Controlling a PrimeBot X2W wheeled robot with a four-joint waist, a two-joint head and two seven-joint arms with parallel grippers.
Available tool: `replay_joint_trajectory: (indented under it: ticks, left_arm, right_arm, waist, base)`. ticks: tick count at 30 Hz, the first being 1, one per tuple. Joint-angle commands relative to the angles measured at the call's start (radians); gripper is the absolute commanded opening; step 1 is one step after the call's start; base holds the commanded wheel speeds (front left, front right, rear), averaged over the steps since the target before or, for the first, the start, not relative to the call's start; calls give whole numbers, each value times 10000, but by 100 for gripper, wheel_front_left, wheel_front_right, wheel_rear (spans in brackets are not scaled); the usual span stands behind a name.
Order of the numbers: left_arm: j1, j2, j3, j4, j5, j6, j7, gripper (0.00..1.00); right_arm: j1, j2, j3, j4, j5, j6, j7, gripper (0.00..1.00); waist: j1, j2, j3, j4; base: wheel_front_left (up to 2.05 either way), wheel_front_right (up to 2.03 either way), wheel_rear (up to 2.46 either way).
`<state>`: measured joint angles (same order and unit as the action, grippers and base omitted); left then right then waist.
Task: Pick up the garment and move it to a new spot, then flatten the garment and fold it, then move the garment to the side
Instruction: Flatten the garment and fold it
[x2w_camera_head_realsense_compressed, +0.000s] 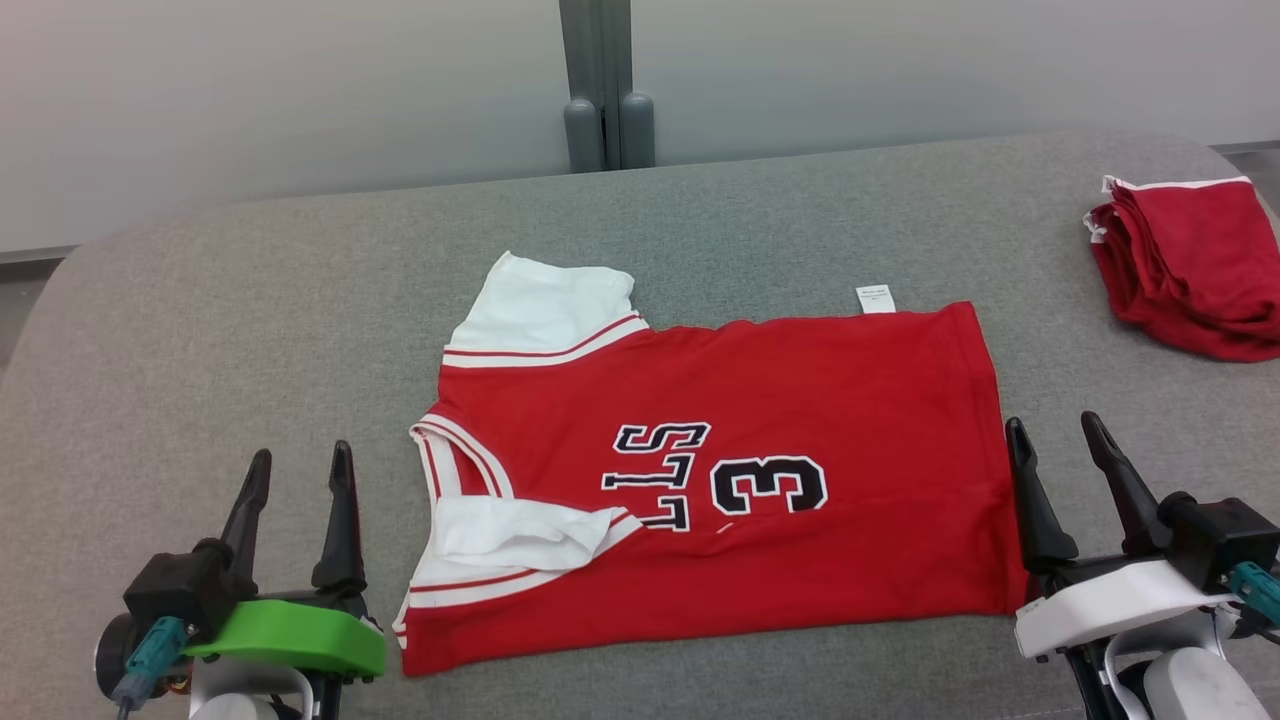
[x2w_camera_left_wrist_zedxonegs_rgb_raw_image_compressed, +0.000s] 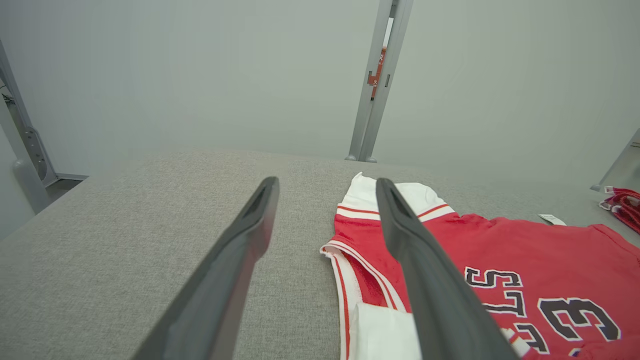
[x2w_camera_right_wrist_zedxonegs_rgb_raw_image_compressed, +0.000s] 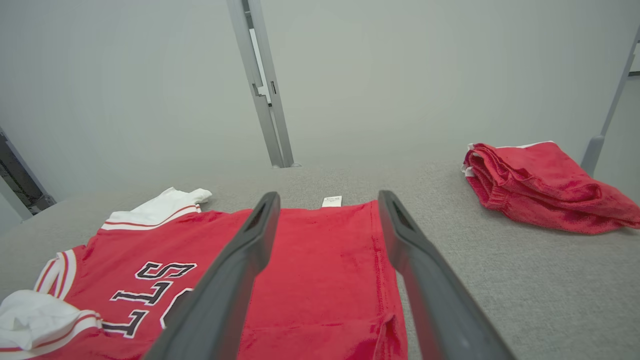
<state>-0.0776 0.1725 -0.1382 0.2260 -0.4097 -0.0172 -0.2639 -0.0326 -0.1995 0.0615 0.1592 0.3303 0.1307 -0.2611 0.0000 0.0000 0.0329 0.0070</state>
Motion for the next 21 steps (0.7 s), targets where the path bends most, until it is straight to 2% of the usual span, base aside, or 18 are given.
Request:
replay_joint_trajectory:
  ticks: [1,10,21]
  left_arm:
    - [-41,70,125,-122,220,-19,4,100]
    - [471,292,567,-547,773,-265,3,100]
    - [1155,530,578,-725,761,-445,2,100]
  right_arm:
    - [138,60,-58,-227,-179,2,-34,100]
    - [892,173,-324,-1439,-552,2,-39,100]
    - [1515,217,-478,-1378,-606,2,-40,100]
  waist:
    - [0,0,-50,15]
    - [0,0,-289,-2]
    - [0,0,-468,39]
  base:
    - [0,0,0]
    - [0,0,0]
    - [0,0,0]
